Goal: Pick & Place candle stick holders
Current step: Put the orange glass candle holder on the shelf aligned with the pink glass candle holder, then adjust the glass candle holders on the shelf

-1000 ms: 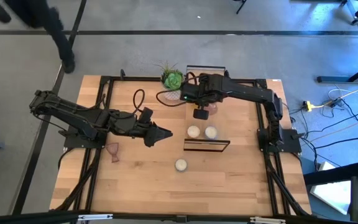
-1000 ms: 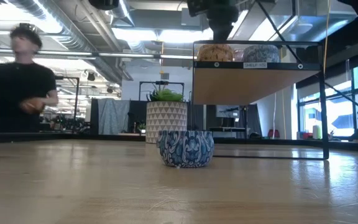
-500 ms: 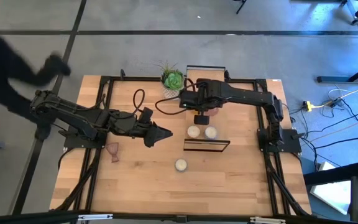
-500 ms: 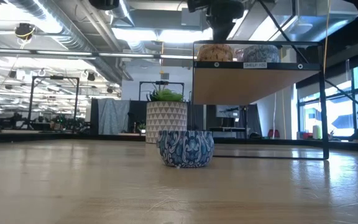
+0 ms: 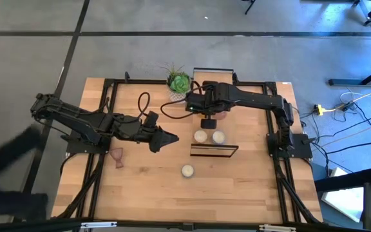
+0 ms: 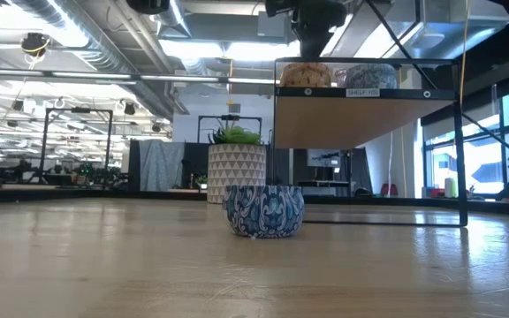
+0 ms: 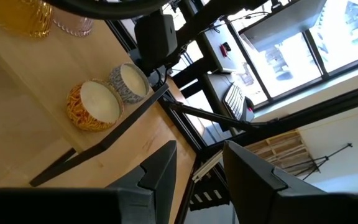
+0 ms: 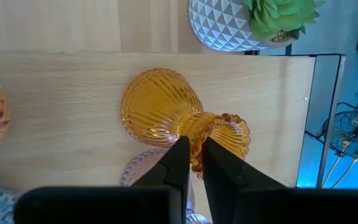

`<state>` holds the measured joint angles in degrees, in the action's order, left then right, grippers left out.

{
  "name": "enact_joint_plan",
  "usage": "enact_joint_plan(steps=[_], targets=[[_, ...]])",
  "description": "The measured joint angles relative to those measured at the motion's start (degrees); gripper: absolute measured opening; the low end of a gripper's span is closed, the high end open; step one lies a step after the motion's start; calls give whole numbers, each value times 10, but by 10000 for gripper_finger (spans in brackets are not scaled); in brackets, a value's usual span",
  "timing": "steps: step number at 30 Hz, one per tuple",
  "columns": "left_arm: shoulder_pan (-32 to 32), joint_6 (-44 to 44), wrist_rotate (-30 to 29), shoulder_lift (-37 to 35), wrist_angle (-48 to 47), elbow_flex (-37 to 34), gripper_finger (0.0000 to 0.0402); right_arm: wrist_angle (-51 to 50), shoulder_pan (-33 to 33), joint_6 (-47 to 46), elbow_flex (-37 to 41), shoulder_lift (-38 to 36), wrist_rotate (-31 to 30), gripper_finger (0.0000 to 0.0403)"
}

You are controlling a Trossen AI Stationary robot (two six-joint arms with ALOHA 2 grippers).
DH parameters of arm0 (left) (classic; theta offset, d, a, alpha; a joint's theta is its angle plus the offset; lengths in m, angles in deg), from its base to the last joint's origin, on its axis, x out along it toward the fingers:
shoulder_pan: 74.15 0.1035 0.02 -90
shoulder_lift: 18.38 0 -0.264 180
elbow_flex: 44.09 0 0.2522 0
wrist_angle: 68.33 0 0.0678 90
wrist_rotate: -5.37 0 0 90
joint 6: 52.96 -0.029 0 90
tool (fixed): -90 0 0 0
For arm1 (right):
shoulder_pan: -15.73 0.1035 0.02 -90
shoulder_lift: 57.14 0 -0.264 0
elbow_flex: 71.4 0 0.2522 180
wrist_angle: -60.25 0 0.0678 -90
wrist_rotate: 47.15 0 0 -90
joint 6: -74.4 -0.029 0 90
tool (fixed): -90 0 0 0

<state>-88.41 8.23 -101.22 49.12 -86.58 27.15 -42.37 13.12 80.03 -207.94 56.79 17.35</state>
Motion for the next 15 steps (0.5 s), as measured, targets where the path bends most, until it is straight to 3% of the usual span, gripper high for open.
enact_joint_plan(steps=[15], targets=[[0, -9, 2, 0, 0, 0, 127, 10, 5, 5, 0, 0, -6, 109]])
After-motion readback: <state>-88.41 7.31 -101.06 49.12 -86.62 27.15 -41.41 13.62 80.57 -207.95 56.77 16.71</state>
